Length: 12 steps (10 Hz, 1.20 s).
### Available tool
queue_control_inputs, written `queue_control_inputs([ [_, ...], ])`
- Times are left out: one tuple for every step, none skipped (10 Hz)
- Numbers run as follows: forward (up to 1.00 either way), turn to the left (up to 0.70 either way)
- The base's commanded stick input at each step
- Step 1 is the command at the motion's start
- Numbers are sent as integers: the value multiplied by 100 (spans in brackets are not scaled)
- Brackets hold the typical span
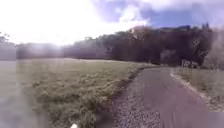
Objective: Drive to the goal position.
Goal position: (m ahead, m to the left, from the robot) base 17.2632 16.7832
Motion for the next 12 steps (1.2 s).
queue_control_inputs([
  [68,-12],
  [69,-12],
  [68,-12],
  [68,-12],
  [69,-12],
  [70,-12],
  [70,-12],
  [70,-12],
  [70,-12],
  [70,-12],
  [70,-12],
  [70,-12],
])
